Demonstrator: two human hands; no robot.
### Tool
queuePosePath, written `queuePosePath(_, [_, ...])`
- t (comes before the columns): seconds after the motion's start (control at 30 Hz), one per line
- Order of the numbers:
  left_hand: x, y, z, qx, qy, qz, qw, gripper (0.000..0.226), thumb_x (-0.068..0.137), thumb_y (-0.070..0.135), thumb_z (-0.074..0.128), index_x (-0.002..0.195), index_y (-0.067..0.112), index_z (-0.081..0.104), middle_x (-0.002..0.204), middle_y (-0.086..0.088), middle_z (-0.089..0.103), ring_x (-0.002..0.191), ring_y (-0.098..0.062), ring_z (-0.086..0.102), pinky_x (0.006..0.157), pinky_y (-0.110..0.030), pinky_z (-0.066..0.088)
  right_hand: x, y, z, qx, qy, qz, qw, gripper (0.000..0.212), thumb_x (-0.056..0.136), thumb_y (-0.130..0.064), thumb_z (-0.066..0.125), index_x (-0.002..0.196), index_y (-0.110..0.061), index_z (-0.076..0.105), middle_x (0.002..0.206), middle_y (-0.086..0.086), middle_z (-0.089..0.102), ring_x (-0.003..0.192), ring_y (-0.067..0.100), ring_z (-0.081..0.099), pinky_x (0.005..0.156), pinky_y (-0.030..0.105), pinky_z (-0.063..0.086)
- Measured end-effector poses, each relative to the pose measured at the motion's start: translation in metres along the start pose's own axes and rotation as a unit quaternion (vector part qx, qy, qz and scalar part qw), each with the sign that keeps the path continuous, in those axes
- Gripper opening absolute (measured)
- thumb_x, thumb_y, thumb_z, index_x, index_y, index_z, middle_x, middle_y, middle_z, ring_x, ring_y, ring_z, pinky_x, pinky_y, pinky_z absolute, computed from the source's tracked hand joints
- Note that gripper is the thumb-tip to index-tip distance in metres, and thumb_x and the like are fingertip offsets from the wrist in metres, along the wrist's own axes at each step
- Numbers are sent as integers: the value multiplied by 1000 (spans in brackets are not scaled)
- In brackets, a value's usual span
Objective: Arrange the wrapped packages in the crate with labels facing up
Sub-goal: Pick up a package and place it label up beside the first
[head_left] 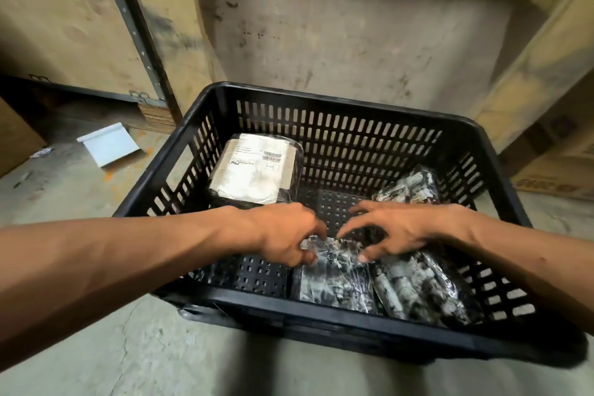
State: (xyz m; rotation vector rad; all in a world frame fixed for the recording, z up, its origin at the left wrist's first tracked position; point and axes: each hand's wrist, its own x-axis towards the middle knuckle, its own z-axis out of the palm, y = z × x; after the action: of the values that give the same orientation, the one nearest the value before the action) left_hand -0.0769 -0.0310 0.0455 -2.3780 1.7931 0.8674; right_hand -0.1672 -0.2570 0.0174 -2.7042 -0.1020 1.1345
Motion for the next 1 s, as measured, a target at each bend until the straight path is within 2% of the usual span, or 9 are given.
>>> queuePosePath(0.2, [37,-2,43,133,-129,-46,982,65,102,49,48,149,6,37,142,-23,52,125,-34,56,103,-34,46,11,-13,-2,-5,-46,30,998,85,91,-51,68,161,-40,20,157,7,48,132,28,56,108,41,42])
queuePosePath(0.3, [50,-2,57,115,-136,-75,981,84,104,51,39,159,-1,4,164,-30,10,151,-40,21,123,-45,21,25,-15,-1,-35,-79,67,994,88,94,-49,66,164,-36,15,161,6,41,134,27,54,110,41,42])
queuePosePath(0.37, [58,-1,58,89,-155,-78,981,85,106,53,30,158,-4,-5,166,-28,-3,155,-36,1,124,-44,0,35,-13,-2,6,-119,86,989,79,96,-41,66,162,-34,24,137,4,59,97,17,65,84,27,54])
queuePosePath(0.43, [64,-1,58,74,-159,-81,981,81,107,52,27,157,-7,2,166,-26,6,155,-34,2,125,-46,-6,41,-9,-5,59,-140,81,985,71,98,-33,67,160,-37,31,113,-4,62,74,8,56,65,19,47])
queuePosePath(0.5, [65,-3,56,45,-139,-91,985,70,107,47,36,155,-3,23,159,-24,29,148,-35,23,124,-49,11,43,-2,-10,73,-122,62,988,66,97,-35,67,155,-46,37,130,-13,60,75,2,55,67,18,41])
queuePosePath(0.57, [62,-5,53,9,-96,-87,992,49,105,38,46,140,4,44,138,-18,44,127,-32,40,116,-48,28,43,6,-14,106,-108,53,987,56,97,-34,67,147,-48,47,120,-30,58,65,-6,58,63,18,37])
queuePosePath(0.73, [55,-6,46,-87,2,-81,993,2,101,20,55,101,18,56,114,-3,38,99,-19,46,101,-44,44,43,21,-21,259,-21,33,965,24,92,-28,74,114,-37,76,80,-25,75,65,-1,68,60,19,47])
queuePosePath(0.87, [44,-5,39,-170,22,-73,982,12,103,32,55,93,25,55,118,-1,38,107,-17,48,109,-38,40,37,18,-21,337,-2,31,941,25,86,-21,80,111,-19,80,79,-7,79,57,2,69,51,14,52])
queuePosePath(1.0, [27,-6,31,-243,45,-85,965,33,102,42,53,124,21,65,105,11,40,102,-8,50,97,-23,36,24,9,-17,340,-22,16,940,18,77,-35,83,94,-29,84,85,-10,80,79,6,69,67,23,54])
